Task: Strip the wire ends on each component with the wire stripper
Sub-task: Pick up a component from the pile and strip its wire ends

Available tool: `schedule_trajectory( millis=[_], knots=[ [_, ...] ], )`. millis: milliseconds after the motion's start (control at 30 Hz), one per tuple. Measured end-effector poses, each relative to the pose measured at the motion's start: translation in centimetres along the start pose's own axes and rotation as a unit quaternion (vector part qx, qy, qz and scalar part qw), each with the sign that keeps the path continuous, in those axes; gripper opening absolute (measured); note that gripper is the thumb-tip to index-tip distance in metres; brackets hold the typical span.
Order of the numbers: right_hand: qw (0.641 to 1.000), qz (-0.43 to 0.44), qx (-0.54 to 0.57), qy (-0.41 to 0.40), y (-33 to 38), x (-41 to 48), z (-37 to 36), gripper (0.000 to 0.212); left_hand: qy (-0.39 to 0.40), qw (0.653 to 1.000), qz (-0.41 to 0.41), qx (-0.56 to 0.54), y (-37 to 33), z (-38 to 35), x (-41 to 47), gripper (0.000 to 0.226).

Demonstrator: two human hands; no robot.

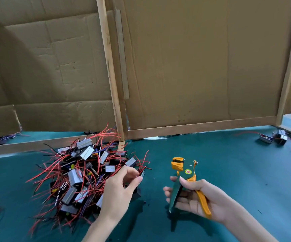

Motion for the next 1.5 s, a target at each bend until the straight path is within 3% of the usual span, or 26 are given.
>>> schedule_trajectory(
  millis=[133, 300, 433, 600, 800, 1167, 1500],
  knots=[
    [1.0, 0.013, -0.022, 0.009, 0.1, -0.3, -0.6, 0.044, 0.007, 0.998, 0.048, -0.047, -0.3, -0.2, 1.5, 0.017],
    [0.995, 0.055, -0.08, 0.005, 0.5, -1.0, -1.3, 0.04, 0.075, 0.997, 0.002, -0.025, -3.4, -1.4, 5.0, 0.019],
    [0.987, 0.091, -0.13, 0.014, 0.9, -1.8, -2.2, 0.037, 0.12, 0.988, 0.008, -0.102, -4.0, -1.9, 5.5, 0.021],
    [0.974, 0.116, -0.193, 0.035, 1.0, -2.4, -3.1, 0.05, 0.167, 0.972, 0.042, -0.161, -3.5, -2.0, 5.5, 0.018],
    [0.953, 0.115, -0.279, 0.035, 0.7, -2.5, -3.3, 0.06, 0.178, 0.975, 0.036, -0.13, -3.9, -1.8, 5.6, 0.018],
    [0.935, 0.115, -0.33, 0.063, 0.1, -2.5, -3.5, 0.036, 0.208, 0.964, 0.031, -0.16, -4.7, -2.3, 5.2, 0.012],
    [0.927, 0.112, -0.357, 0.034, -0.2, -2.4, -3.4, 0.032, 0.235, 0.957, 0.055, -0.162, -3.9, -2.4, 5.3, 0.018]
  ],
)
Point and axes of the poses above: each hand's wrist, its own x-axis towards the middle knuckle, its own z-axis out of the back of the hand, y = z × x, the point moved 7 cm from there along x, towards the middle knuckle, and after that the axes turned 3 degrees about -z, right-handed, at the moved point
